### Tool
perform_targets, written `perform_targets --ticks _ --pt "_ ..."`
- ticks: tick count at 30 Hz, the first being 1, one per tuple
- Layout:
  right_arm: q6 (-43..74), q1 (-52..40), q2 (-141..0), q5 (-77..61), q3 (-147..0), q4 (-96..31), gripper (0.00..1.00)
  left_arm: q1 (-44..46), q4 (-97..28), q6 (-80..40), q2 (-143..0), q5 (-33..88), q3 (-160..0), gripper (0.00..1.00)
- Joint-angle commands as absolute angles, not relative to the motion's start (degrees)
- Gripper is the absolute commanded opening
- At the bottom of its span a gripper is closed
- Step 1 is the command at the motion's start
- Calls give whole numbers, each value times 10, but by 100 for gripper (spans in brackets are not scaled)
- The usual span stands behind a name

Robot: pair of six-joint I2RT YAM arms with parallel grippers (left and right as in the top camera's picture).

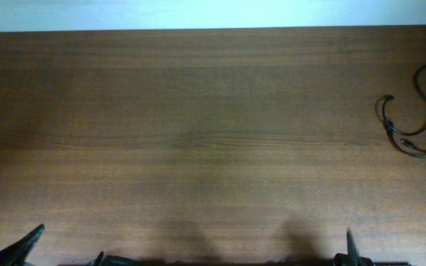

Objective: Untangle cables

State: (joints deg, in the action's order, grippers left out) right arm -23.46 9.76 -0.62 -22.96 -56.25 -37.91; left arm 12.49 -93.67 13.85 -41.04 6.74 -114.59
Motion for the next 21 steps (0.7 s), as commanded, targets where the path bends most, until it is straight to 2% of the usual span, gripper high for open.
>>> perform_targets --ticks 1,4,7,9,11,15,19,21 --pt "-147 98 -3 -226 -409 -214 99 128 -936 133 -410 66 -1148 86" --pt "-78 98 -3 -92 -261 -71 99 128 -936 133 -410 66 -1148 86" --pt "-63 98 -4 -78 -160 10 99 128 -936 133 -410 65 -1148 86" --pt "-8 98 -4 -68 -66 122 99 128 -936 133 -410 65 -1148 87" --pt "16 98 -4 -67 -3 178 99 128 -938 133 -410 65 -1148 87" --pt "13 98 -4 -40 -3 98 99 128 -942 133 -410 65 -1148 87" --pt "14 98 -4 -37 -3 -43 99 128 -943 133 -410 66 -1148 87" --pt "14 98 -5 -38 -3 -43 99 128 -946 133 -410 66 -1148 87"
